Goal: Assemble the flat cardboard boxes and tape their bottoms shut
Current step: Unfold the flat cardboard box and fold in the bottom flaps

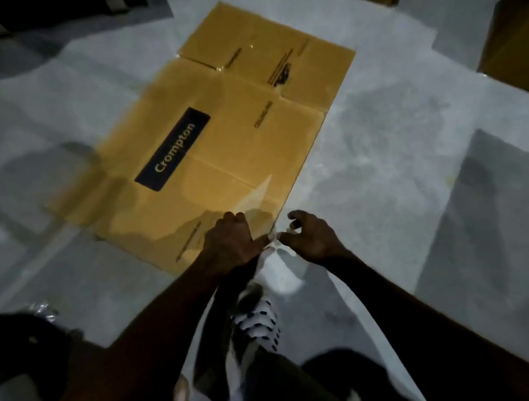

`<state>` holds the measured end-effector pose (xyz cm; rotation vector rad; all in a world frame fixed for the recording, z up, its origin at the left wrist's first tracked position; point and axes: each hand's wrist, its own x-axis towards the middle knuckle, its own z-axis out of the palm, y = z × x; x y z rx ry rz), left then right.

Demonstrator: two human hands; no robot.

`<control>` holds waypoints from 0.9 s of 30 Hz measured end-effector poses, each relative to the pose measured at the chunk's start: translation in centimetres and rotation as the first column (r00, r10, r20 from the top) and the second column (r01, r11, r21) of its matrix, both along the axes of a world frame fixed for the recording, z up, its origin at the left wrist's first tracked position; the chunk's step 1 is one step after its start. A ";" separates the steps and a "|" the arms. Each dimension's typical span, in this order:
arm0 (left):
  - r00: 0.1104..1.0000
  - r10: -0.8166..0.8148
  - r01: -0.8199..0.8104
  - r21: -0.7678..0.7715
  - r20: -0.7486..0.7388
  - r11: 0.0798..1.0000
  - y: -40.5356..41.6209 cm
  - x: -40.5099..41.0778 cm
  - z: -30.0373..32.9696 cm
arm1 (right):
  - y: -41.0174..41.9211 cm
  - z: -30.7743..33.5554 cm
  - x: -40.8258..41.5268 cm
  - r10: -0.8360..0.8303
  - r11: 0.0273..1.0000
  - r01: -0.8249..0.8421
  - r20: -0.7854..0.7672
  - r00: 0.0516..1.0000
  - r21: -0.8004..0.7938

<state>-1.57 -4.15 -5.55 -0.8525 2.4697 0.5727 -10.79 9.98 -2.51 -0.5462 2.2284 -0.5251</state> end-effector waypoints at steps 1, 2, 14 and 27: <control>1.000 0.012 -0.012 -0.005 0.003 1.000 0.7 -0.2 -1.6 | 0.0 -1.4 0.1 -0.002 1.000 0.002 0.014 1.000 0.002; 1.000 0.011 -0.011 -0.033 0.015 0.999 1.3 -0.2 -2.9 | 0.0 -2.6 0.1 0.006 1.000 -0.006 0.021 1.000 0.009; 0.988 -0.152 0.150 -0.215 0.006 0.965 2.3 -0.5 -4.1 | -1.5 -9.0 0.1 -0.142 0.989 0.146 0.179 0.974 -0.008; 0.932 -0.063 -0.046 -0.290 -0.356 0.956 -2.7 0.3 6.0 | -5.6 -5.6 1.7 -0.546 0.762 0.648 0.542 0.638 0.006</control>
